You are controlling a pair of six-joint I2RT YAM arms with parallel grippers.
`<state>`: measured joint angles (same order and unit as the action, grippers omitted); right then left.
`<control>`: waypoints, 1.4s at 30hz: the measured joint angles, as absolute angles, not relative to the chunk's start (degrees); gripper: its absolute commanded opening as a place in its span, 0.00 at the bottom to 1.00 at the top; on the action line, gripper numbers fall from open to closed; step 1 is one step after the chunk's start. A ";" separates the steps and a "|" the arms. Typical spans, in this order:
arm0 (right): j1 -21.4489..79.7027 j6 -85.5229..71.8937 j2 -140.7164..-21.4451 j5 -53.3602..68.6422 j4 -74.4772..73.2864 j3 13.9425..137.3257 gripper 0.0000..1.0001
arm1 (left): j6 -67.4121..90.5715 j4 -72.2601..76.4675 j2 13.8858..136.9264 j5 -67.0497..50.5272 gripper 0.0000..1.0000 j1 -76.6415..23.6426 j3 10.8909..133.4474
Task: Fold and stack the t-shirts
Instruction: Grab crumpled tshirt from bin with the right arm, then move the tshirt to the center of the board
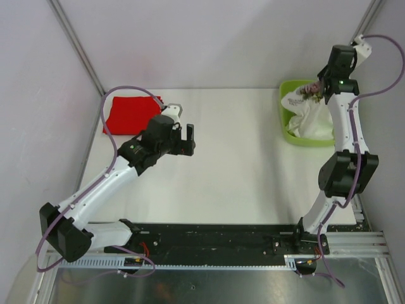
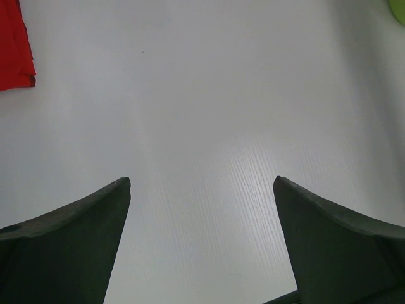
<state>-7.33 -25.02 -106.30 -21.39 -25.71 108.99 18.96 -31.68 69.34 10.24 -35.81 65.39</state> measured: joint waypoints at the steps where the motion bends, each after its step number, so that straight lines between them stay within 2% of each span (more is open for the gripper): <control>1: -6.79 -24.69 -104.73 -21.58 -25.89 109.95 0.00 | 18.98 -31.66 69.32 10.31 0.99 -35.81 65.39; 8: -1.15 -22.15 -96.01 -22.76 -26.30 116.57 0.00 | 18.98 -31.62 68.42 10.85 0.99 -35.79 65.39; 20: 18.74 -20.27 -83.53 -25.30 -26.30 118.93 0.00 | 19.00 -31.62 63.81 12.32 0.99 -35.48 65.39; 24: 24.91 -21.50 -77.45 -24.56 -25.65 110.85 0.00 | 19.09 -31.59 61.08 13.23 0.99 -35.48 65.21; 28: 27.09 -25.30 -72.36 -21.71 -23.88 97.58 0.00 | 19.64 -31.64 59.11 13.74 1.00 -35.44 63.99; 33: 27.94 -30.37 -73.73 -16.21 -23.55 81.25 0.00 | 20.99 -31.48 58.85 14.00 0.99 -35.44 60.88; 34: 27.97 -31.00 -75.24 -15.53 -23.90 79.20 0.03 | 21.19 -31.51 58.89 13.98 0.99 -35.44 60.10; 35: 27.94 -31.38 -77.01 -15.07 -24.34 77.54 0.11 | 21.58 -31.53 59.07 13.96 0.99 -35.44 59.16; 39: 25.98 -32.08 -83.96 -14.24 -27.20 74.89 0.59 | 22.63 -31.62 60.88 13.50 0.99 -35.44 56.27; 42: 22.59 -31.86 -87.18 -14.50 -29.34 74.83 0.80 | 23.11 -31.57 61.95 12.88 0.99 -35.44 54.39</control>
<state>22.59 -31.86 -87.18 -14.50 -29.34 74.83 23.11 -31.57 61.95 12.88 -35.44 54.39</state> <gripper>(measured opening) 0.609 0.994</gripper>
